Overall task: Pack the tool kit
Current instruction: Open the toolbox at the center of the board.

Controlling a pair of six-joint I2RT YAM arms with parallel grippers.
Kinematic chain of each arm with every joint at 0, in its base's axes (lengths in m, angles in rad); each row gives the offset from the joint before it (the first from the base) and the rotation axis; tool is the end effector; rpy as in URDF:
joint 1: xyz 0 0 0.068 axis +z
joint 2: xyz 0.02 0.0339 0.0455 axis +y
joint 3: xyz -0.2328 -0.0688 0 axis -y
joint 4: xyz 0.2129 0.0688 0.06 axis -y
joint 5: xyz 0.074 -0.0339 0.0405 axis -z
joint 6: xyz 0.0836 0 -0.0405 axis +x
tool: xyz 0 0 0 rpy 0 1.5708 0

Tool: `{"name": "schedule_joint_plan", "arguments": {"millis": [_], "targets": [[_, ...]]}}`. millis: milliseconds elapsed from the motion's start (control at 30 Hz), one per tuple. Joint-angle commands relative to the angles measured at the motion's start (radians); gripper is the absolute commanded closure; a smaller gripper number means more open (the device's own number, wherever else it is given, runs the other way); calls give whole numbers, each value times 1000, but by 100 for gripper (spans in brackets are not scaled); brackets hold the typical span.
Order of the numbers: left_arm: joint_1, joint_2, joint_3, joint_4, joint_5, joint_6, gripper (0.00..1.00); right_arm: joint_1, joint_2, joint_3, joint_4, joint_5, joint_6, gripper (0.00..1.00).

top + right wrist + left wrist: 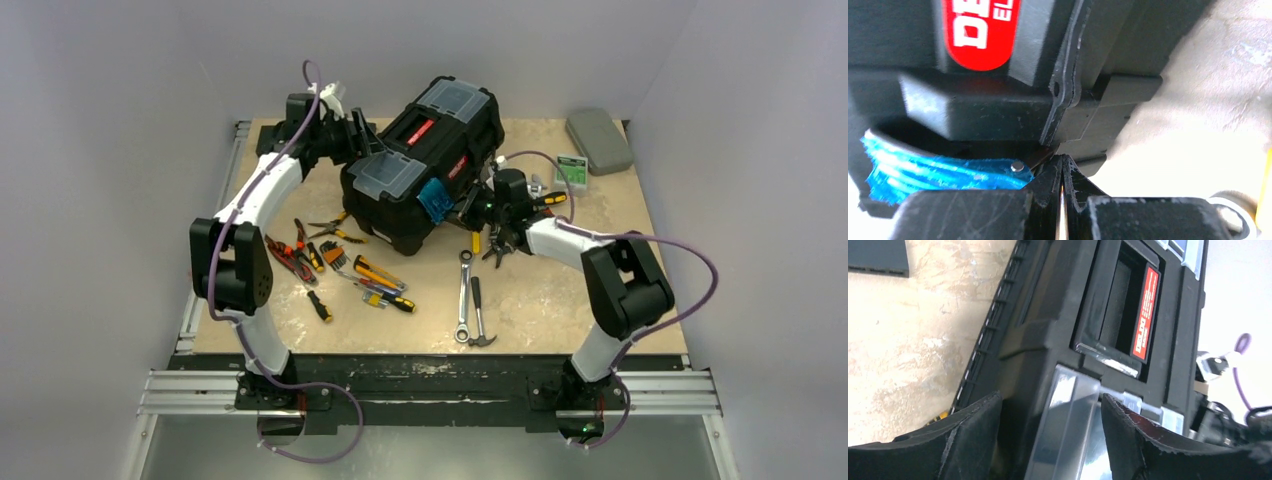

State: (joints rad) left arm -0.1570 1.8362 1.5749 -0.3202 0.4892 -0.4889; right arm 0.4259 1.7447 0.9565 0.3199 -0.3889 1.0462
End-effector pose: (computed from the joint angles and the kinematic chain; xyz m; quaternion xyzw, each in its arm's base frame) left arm 0.4144 -0.1054 0.2599 -0.0277 0.8612 -0.3483 0.3691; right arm 0.3403 0.1892 0.1658 0.1587 0.8268 0.4670 0.2703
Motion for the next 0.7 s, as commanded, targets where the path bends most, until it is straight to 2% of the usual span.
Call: {"name": "schedule_joint_plan", "arguments": {"millis": [0,133,467,667], "targets": [[-57,10,-51,21,86,-21,33,25,-219,69,112,-41,-62,100],[-93,-10,-80,13,40,2,33,14,-205,22,139,-58,-59,100],[-140,-72,-140,-30,-69,14,34,0,-18,75,128,-77,-21,100],[-186,-134,-243,37,-119,-57,34,-25,121,254,73,-137,-85,99]]}}
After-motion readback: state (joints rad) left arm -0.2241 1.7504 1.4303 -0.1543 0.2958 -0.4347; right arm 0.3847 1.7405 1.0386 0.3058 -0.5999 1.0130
